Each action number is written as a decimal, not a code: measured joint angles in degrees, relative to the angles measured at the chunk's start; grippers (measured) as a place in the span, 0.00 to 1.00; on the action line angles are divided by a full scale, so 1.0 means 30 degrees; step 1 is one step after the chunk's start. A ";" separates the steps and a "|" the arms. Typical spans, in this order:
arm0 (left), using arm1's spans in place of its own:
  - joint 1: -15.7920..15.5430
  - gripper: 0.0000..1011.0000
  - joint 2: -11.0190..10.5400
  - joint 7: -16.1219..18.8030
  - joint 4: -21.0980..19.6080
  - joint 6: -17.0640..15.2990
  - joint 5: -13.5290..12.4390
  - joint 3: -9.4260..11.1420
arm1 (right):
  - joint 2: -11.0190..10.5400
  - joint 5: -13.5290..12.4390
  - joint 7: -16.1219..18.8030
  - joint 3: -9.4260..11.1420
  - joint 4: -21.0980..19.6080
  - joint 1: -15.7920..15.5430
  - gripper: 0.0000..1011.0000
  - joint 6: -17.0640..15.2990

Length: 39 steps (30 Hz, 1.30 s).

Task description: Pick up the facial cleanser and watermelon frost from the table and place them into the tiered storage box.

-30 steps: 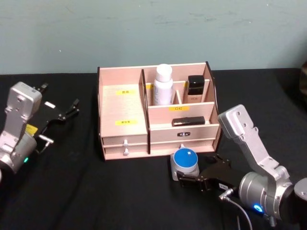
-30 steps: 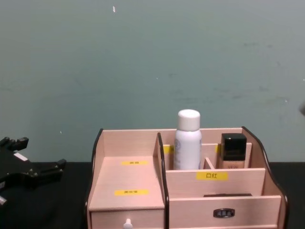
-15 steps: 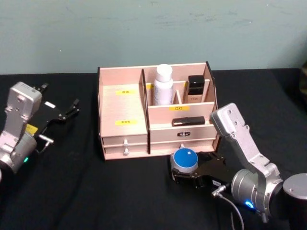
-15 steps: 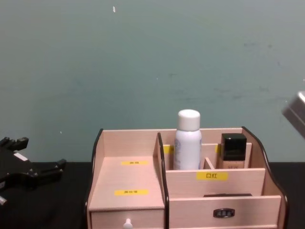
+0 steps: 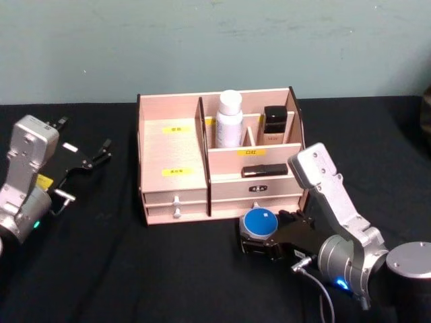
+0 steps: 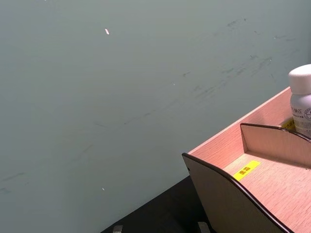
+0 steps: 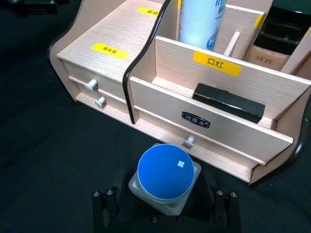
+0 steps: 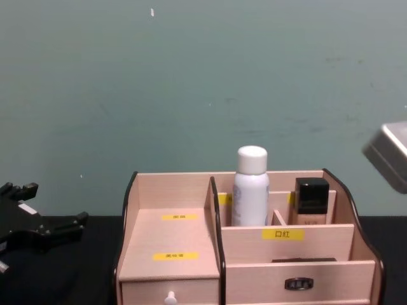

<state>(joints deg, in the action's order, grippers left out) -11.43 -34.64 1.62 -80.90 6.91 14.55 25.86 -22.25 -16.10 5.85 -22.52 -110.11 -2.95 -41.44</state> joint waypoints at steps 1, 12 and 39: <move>0.0000 0.99 0.0000 0.0000 0.0000 0.0000 0.0000 0.0000 | 0.0086 0.0090 -0.0022 0.0000 0.0079 0.0030 0.99 -0.0023; 0.0000 0.99 0.0000 0.0000 0.0000 0.0000 0.0000 0.0000 | 0.0758 0.0678 -0.0101 0.0015 0.0606 0.0250 0.99 -0.0070; 0.0000 0.99 0.0000 0.0000 0.0001 0.0000 -0.0001 0.0000 | 0.1315 0.1361 0.0050 0.0030 0.0990 0.0421 0.92 -0.0034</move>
<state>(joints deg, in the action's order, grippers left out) -11.43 -34.65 1.62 -80.90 6.91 14.55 25.86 -18.31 -12.02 6.00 -22.43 -107.14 -1.68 -41.55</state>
